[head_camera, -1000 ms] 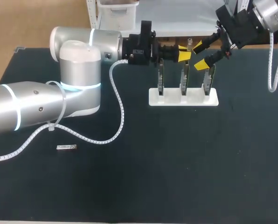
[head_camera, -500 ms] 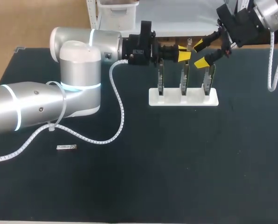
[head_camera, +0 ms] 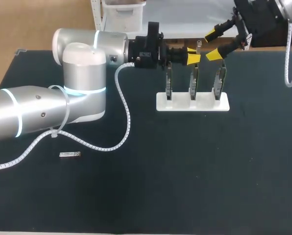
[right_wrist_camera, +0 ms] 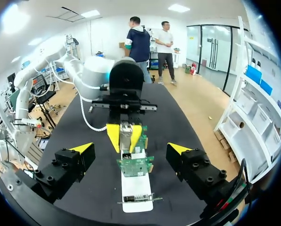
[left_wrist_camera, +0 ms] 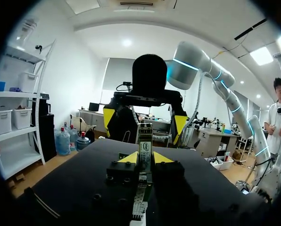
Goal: Pick up the optical module with the left hand, and insert it into the network port with the right hand.
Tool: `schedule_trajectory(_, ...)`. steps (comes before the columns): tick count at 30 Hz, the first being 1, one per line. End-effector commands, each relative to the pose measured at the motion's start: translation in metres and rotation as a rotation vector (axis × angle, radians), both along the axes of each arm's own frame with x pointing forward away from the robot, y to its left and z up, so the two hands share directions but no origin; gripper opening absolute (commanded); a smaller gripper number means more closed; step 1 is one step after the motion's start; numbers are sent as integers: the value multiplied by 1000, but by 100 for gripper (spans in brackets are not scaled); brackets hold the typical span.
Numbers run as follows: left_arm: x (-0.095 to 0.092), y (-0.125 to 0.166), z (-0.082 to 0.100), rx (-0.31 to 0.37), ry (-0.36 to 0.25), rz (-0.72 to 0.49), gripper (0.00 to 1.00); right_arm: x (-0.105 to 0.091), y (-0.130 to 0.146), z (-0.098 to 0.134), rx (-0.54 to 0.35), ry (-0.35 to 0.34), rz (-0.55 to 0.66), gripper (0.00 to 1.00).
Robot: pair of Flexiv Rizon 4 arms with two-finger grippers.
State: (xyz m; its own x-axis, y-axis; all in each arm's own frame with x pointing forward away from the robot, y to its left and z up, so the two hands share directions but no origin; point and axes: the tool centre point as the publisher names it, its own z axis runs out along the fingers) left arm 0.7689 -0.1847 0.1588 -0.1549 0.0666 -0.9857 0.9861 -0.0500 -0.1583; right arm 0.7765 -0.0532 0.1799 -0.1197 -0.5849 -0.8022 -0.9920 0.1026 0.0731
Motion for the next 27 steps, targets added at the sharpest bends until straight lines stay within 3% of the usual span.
schedule_trajectory(1, 2, -1, -1, 0, -1, -3, 0, -6, 2, 5, 21, 2, 6, 100)
schedule_trajectory(27, 2, -1, -1, 0, -1, -3, 0, -11, 24, 10, 51, 21, 26, 100)
